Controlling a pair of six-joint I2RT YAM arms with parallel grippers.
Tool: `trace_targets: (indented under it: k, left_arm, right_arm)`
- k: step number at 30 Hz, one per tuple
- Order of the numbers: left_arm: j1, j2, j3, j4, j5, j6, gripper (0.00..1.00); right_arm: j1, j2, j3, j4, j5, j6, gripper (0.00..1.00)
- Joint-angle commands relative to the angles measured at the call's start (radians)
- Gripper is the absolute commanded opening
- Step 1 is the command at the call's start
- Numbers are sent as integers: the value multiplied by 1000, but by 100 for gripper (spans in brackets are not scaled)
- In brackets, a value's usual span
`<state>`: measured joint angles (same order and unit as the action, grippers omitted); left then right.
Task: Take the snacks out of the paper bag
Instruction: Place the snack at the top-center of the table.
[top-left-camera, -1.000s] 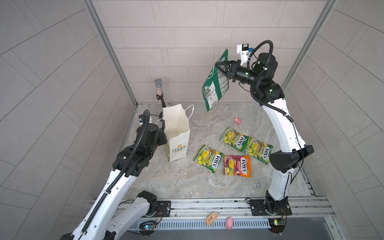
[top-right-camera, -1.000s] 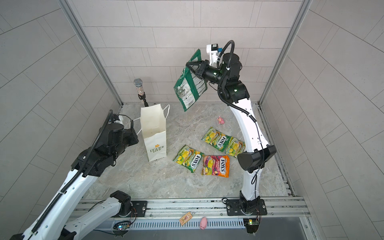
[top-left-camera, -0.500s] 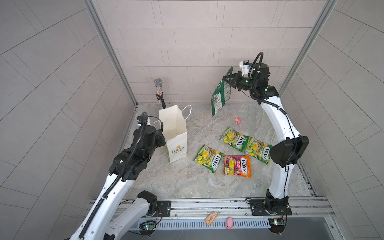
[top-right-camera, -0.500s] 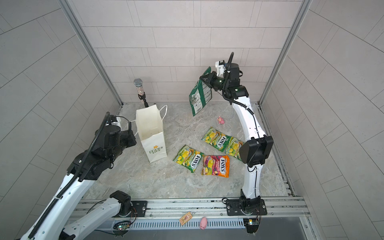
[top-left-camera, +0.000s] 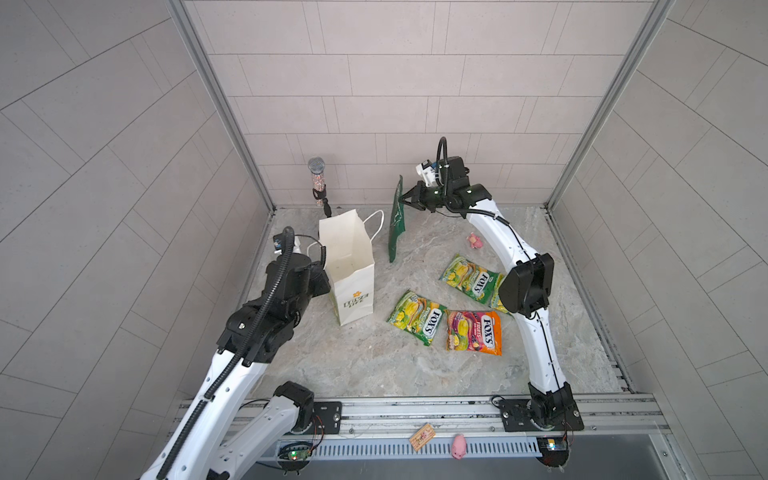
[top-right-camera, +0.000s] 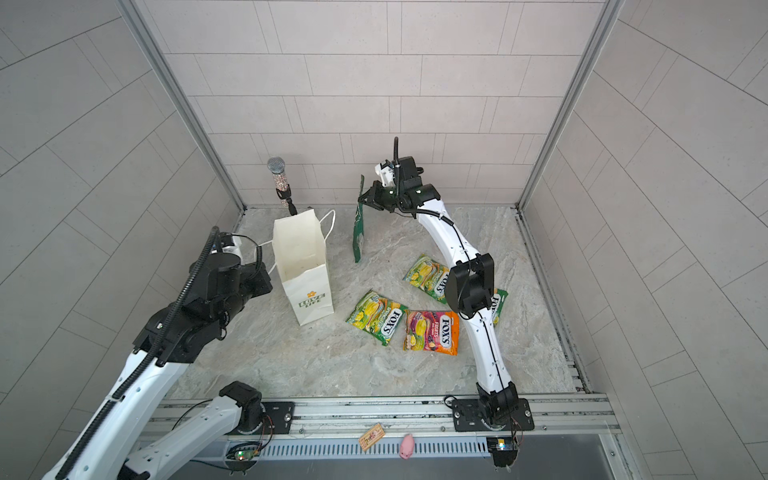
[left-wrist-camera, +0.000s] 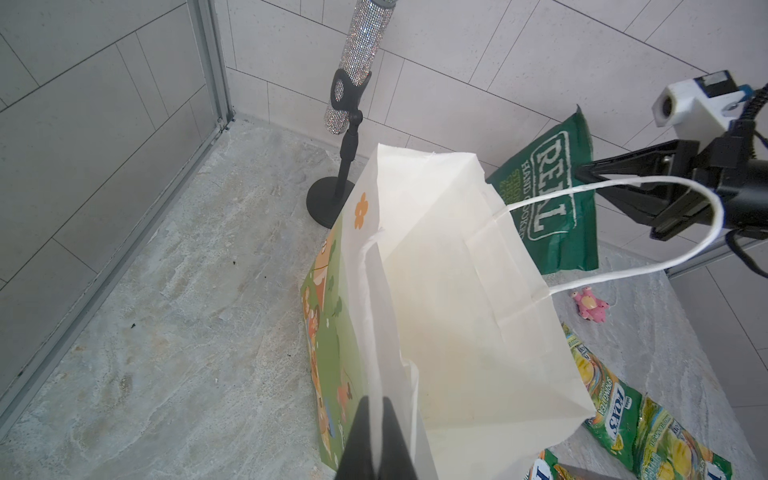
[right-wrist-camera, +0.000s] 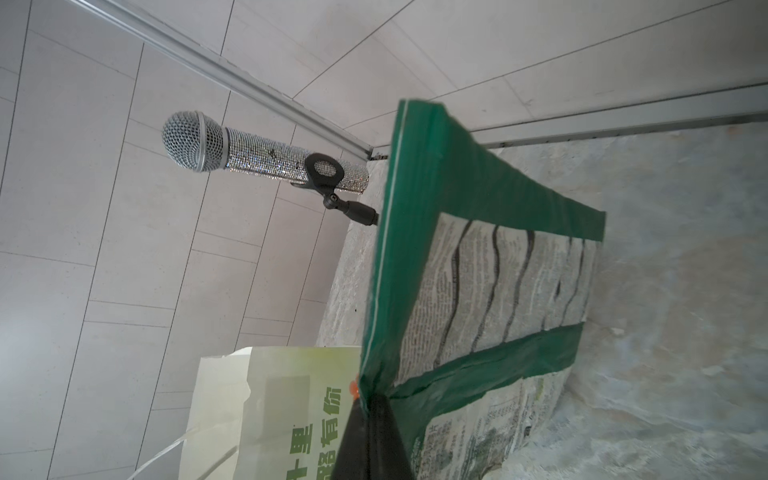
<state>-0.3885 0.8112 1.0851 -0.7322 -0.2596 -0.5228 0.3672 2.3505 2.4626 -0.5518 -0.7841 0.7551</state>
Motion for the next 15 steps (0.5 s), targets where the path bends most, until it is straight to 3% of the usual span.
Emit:
trace_targets:
  k: [1, 5, 15]
  left_arm:
    - [3, -12, -11, -13, -12, 16, 0]
    - [4, -14, -12, -14, -15, 18, 0]
    - [2, -7, -12, -7, -3, 16, 0]
  right_arm:
    - [14, 9, 46, 20, -63, -16, 0]
    - [11, 17, 26, -17, -64, -49, 0]
    - [-79, -89, -211, -30, -4, -155, 0]
